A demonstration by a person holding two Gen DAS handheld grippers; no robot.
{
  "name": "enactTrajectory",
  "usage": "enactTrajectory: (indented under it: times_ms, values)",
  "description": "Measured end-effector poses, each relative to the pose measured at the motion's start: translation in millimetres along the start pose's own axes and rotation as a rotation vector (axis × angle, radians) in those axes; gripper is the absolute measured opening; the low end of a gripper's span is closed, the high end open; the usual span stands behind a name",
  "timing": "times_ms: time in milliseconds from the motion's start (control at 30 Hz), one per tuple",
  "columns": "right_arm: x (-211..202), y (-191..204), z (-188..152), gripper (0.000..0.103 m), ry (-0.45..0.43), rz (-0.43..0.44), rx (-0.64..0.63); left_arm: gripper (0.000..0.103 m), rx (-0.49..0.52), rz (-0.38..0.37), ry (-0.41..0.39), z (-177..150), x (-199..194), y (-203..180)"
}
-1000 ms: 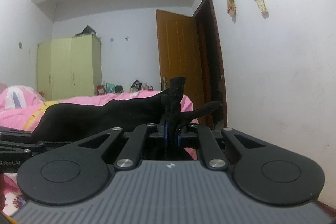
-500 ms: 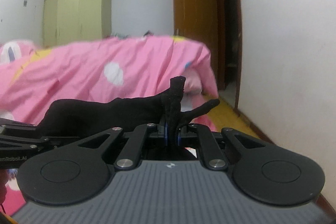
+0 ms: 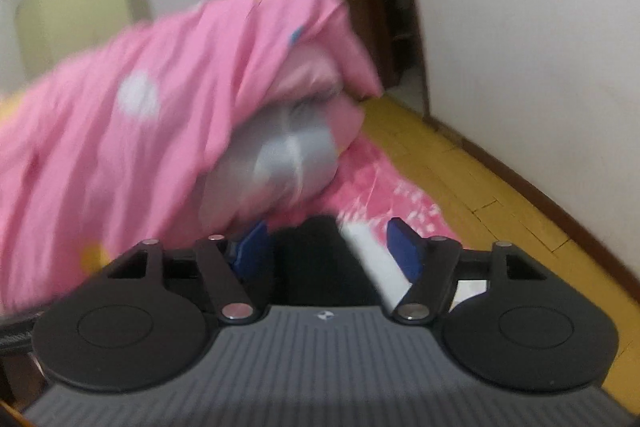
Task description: Fold clothes
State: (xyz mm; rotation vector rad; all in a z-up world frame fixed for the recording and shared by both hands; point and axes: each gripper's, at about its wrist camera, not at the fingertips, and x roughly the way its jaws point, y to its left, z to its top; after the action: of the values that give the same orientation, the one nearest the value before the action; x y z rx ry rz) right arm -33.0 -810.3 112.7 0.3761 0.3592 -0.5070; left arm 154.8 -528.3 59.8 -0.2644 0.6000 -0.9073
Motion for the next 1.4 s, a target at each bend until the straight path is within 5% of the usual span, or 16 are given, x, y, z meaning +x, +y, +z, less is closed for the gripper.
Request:
enactTrajectory:
  times_ms: [100,200,300,433,567,767,867,967,1167,1300,1400]
  values:
    - [-24,-12,5,0.072,-0.072,0.007,0.064,0.060,0.005,0.014,-0.049,2,-12,4]
    - [-34,-7,8,0.030,-0.050,0.114,0.048,0.056,0.061,-0.016,-0.087,2,-24,-3]
    - [-16,14,11,0.010,0.068,0.152,-0.026,0.053,0.135,-0.057,-0.065,-2,-23,-20]
    - [29,28,9,0.010,0.247,0.078,0.000,0.049,0.182,-0.014,0.024,-6,-6,-33]
    - [60,21,8,0.007,0.319,-0.028,0.102,0.054,0.139,0.018,0.081,-6,15,-21]
    - [48,-3,14,0.015,0.270,-0.215,0.209,0.062,-0.044,0.018,0.085,5,19,9]
    - [17,-23,19,0.015,0.207,-0.213,0.255,0.060,-0.102,0.042,0.057,11,15,17]
    - [-27,-37,16,0.015,0.156,-0.113,0.244,0.059,-0.117,0.043,0.022,17,5,23]
    - [-106,-36,-27,0.015,0.124,0.069,0.089,0.061,0.198,-0.072,0.007,1,-37,-21]
    - [-130,-44,-67,0.015,0.134,0.021,0.031,0.062,0.373,-0.111,0.084,-28,-42,-49]
    - [-140,-64,-80,0.016,0.095,-0.117,0.068,0.062,0.372,-0.076,0.065,-33,-43,-49]
